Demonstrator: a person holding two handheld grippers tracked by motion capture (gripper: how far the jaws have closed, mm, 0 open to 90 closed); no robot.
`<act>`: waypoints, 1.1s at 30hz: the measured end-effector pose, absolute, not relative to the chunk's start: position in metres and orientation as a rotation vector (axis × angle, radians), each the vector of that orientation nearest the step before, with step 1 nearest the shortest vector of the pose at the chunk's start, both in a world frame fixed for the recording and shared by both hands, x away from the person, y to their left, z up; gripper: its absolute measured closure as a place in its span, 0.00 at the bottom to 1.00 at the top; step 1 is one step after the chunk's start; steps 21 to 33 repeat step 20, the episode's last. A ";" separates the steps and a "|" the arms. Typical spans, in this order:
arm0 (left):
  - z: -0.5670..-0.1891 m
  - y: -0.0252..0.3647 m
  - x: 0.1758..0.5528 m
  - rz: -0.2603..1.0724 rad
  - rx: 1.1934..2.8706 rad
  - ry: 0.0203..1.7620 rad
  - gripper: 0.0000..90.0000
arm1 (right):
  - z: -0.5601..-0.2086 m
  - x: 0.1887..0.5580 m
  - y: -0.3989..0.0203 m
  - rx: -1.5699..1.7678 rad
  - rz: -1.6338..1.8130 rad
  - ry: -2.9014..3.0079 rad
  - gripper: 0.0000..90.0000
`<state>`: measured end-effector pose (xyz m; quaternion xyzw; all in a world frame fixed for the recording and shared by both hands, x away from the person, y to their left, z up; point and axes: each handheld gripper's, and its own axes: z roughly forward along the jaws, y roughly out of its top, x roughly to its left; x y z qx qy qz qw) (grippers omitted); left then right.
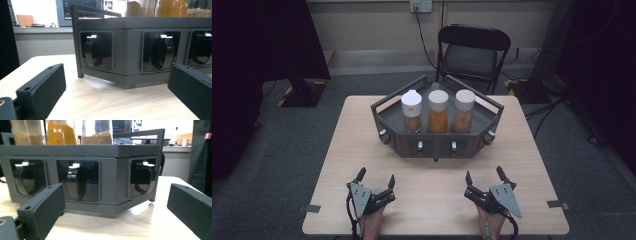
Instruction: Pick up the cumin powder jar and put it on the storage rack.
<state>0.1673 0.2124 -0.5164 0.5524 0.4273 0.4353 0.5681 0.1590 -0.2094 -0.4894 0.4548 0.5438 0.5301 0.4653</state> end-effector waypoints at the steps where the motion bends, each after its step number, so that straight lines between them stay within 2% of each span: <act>1: -0.516 0.212 0.167 1.022 1.297 1.004 0.01 | -0.491 0.159 -0.208 1.115 1.293 1.334 0.01; 12: -0.516 0.212 0.167 1.023 1.297 1.004 0.01 | -0.503 0.159 -0.205 1.150 1.280 1.328 0.02; 33: -0.516 0.212 0.167 1.023 1.298 1.004 0.01 | -0.505 0.158 -0.205 1.146 1.279 1.323 0.02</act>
